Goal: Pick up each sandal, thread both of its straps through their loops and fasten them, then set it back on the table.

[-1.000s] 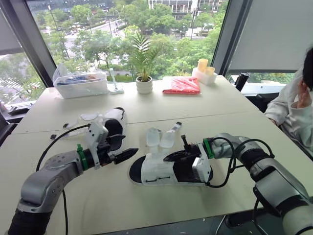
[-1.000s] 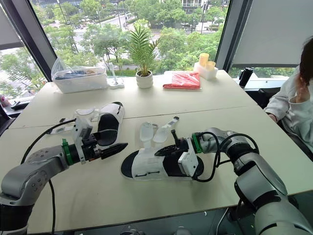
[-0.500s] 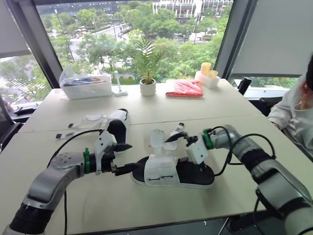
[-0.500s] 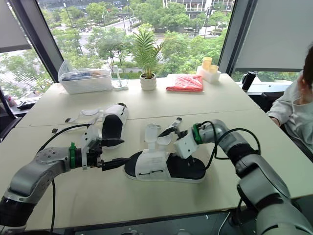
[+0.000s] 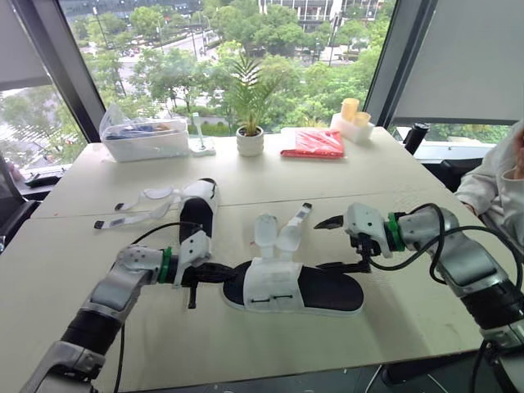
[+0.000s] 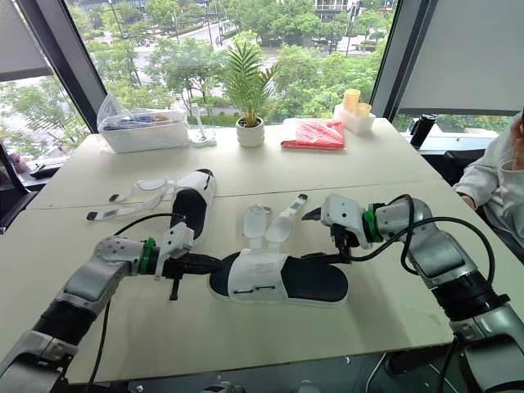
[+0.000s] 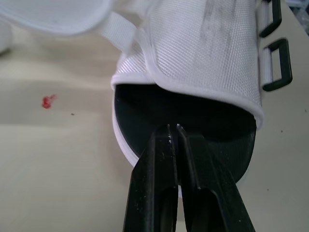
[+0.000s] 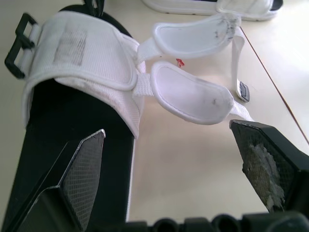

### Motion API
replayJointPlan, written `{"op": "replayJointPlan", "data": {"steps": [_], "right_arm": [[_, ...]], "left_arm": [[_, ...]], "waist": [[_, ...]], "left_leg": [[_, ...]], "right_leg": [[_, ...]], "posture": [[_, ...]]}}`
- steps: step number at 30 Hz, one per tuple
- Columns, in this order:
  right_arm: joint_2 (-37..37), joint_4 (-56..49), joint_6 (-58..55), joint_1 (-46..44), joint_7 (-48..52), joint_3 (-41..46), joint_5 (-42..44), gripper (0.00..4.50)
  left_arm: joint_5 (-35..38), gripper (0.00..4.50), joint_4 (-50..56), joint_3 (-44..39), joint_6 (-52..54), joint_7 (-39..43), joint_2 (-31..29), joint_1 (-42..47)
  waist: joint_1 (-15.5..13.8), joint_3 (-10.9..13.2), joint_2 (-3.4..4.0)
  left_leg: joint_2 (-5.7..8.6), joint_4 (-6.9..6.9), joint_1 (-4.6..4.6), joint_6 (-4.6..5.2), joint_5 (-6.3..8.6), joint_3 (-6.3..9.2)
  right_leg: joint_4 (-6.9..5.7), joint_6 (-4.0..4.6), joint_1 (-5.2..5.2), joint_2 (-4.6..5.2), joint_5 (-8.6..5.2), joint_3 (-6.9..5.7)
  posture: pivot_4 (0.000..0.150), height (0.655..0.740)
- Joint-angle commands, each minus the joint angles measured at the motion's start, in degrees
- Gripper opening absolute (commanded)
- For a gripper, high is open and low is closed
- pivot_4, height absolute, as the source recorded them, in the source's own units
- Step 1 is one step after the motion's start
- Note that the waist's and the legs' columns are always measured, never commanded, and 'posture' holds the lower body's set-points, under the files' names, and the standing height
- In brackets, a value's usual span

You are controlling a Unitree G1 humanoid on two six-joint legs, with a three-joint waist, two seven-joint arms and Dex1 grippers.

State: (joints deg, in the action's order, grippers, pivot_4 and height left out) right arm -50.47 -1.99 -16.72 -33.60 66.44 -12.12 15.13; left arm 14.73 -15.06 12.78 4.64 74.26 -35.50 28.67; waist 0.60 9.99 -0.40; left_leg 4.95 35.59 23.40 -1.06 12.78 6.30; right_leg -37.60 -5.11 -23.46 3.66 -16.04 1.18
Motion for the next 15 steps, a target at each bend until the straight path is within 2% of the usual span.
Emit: {"op": "replayJointPlan", "data": {"steps": [1, 9, 15], "right_arm": [[0.80, -4.76, -11.62, 0.53, -3.03, 5.05, 5.50, 4.50], [6.67, -7.19, -36.91, 3.56, -12.47, 14.15, 18.08, 4.50], [12.38, -3.13, -49.94, 1.14, -20.36, 16.37, 21.82, 4.50]], "left_arm": [[-1.17, 0.03, -2.99, 0.90, -2.27, 2.25, 1.52, 2.20], [-3.09, 0.03, -5.18, 2.84, -3.06, 3.11, 6.94, 4.92], [-5.01, 0.03, -5.58, 4.10, -3.98, 3.63, 8.84, 5.12]], "waist": [[-0.01, 0.00, 0.00], [-0.32, -0.01, -0.01], [-0.07, -0.01, -0.01]], "left_leg": [[0.00, 0.06, 0.01, 0.02, 0.01, 0.00], [0.03, 0.39, 0.05, 0.22, 0.14, 0.03], [0.03, 0.44, 0.06, 0.26, 0.16, 0.03]], "right_leg": [[0.00, 0.00, 0.01, 0.00, 0.00, -0.01], [-0.02, -0.04, 0.17, 0.05, 0.02, -0.07], [-0.05, -0.05, 0.15, 0.05, 0.03, -0.07]], "posture": [[0.150, 0.7400], [0.150, 0.7400], [0.150, 0.7400]]}}
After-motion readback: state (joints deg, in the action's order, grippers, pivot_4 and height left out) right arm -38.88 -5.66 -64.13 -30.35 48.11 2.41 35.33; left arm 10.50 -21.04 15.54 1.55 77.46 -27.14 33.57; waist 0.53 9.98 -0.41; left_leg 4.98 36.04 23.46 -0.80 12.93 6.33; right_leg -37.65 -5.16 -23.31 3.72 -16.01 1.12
